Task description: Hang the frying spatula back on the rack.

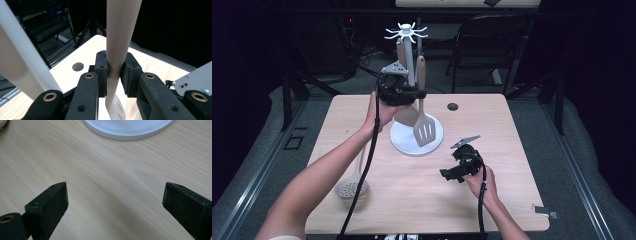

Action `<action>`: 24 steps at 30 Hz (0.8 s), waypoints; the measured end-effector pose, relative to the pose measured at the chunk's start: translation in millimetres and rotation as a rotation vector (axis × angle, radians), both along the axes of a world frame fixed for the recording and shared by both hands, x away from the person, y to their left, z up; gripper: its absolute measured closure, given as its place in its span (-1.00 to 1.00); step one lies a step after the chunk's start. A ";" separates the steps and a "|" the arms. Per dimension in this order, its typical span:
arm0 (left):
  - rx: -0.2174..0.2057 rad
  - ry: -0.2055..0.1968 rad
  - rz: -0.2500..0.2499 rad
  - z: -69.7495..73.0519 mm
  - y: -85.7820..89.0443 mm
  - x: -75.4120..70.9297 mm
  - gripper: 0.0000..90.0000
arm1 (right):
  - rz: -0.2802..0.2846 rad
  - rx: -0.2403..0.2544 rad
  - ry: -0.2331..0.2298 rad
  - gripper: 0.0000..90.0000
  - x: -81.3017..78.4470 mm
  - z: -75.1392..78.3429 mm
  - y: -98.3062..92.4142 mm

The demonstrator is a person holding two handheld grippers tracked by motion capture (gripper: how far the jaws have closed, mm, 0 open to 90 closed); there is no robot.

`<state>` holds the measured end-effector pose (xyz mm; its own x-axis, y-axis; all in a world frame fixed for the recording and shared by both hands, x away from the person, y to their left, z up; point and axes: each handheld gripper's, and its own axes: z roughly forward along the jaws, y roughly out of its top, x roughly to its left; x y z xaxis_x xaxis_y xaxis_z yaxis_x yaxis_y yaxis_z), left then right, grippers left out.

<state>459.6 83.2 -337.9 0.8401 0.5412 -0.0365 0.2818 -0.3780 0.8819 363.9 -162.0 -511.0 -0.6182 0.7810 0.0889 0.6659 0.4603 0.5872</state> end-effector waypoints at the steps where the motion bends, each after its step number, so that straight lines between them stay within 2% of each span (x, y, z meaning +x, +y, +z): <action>1: 0.000 -0.001 0.002 0.6 0.3 1.5 0.71 | 0.003 -0.010 0.001 -0.87 0.0 0.2 -0.3; 5: -0.008 0.003 0.010 3.8 1.9 6.3 0.71 | 0.009 0.005 0.005 -0.87 0.1 -0.3 0.3; 17: -0.007 -0.010 0.032 19.3 4.2 16.9 0.71 | 0.015 -0.013 0.007 -0.87 0.7 -1.1 0.3; 24: -0.024 0.005 0.042 23.7 6.9 23.3 0.71 | 0.011 -0.007 0.005 -0.87 0.5 -1.3 0.7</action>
<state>483.0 90.1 -314.1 0.8165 0.5748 -0.0542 0.3014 -0.3443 0.8892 364.4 -161.4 -512.3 -0.6266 0.7746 0.0866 0.6634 0.4717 0.5809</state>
